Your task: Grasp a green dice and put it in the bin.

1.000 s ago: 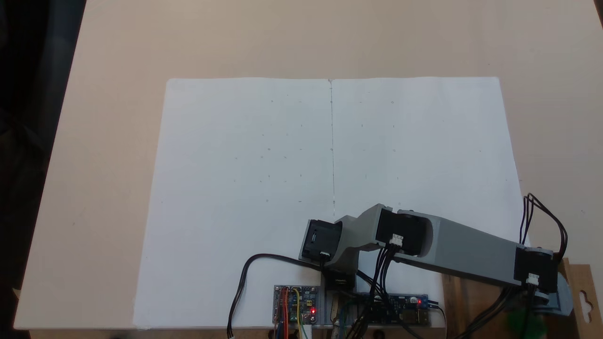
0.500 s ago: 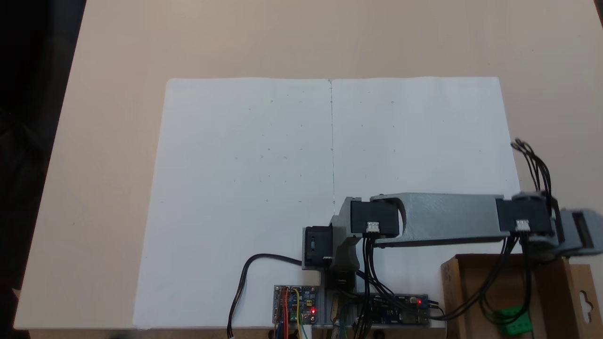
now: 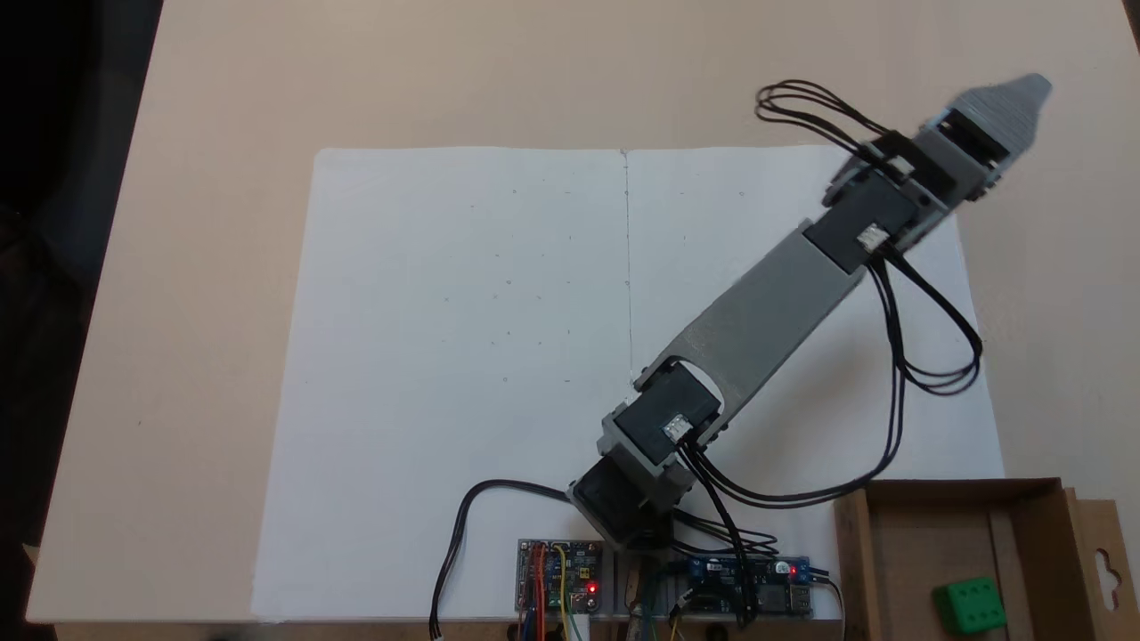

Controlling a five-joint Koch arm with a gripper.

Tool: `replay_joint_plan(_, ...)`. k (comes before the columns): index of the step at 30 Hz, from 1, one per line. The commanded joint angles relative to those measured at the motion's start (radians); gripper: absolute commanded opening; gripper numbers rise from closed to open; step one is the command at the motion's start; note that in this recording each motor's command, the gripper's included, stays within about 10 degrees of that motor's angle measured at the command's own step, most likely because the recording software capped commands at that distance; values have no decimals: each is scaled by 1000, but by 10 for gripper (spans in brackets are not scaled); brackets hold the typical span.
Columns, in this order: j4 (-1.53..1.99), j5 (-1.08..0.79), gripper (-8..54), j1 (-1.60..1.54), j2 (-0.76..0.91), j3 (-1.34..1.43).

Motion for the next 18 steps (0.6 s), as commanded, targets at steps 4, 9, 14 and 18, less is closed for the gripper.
replay_joint_plan(4, -95, 80, 433, -209, 186, 127)
replay_joint_plan(9, -100, 86, 433, -419, 308, 334)
replay_joint_plan(14, -256, 84, 434, -586, 453, 672)
replay_joint_plan(18, -389, 80, 434, -681, 568, 946)
